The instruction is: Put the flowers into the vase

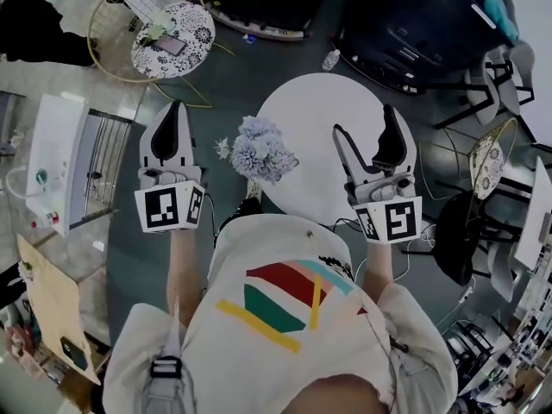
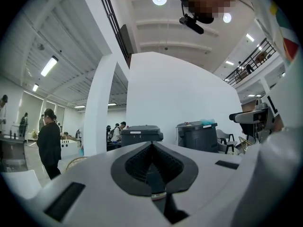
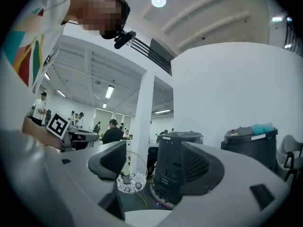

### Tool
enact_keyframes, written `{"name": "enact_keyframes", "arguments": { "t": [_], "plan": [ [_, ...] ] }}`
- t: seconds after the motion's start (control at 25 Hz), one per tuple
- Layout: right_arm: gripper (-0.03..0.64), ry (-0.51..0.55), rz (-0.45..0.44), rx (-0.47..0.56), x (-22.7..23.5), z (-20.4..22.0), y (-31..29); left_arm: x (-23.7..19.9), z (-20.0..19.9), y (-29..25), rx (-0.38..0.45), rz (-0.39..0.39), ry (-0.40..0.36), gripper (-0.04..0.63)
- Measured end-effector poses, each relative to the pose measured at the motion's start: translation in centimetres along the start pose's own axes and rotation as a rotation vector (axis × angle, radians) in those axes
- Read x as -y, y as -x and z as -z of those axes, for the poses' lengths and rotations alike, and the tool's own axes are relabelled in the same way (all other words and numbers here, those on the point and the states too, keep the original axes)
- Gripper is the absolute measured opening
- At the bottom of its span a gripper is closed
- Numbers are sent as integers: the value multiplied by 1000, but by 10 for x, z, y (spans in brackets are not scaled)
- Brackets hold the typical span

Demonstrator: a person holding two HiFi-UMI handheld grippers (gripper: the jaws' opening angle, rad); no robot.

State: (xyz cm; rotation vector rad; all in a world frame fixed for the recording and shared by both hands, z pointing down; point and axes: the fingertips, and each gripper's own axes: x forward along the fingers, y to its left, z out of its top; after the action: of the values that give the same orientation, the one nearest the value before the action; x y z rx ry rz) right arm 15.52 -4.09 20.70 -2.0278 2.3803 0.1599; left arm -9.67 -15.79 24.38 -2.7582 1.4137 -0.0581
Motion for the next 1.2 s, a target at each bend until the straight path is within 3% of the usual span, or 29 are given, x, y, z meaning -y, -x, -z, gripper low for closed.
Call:
{"name": "enact_keyframes", "arguments": {
  "t": [0.04, 0.12, 0.28, 0.4, 1.2],
  "plan": [
    [334, 21, 16, -3, 0, -1, 0, 0, -3, -1, 4, 1, -1, 8],
    [11, 25, 68, -5, 5, -2, 3, 2, -8, -3, 14, 2, -2, 8],
    [11, -92, 181, 7, 25, 0, 7, 6, -20, -6, 37, 7, -12, 8],
    [11, -100, 225, -7, 31, 4, 8, 9, -25, -7, 49, 13, -12, 8],
    [11, -91, 222, -99, 30, 30, 14, 10, -25, -4, 47, -11, -19, 8]
  ]
}}
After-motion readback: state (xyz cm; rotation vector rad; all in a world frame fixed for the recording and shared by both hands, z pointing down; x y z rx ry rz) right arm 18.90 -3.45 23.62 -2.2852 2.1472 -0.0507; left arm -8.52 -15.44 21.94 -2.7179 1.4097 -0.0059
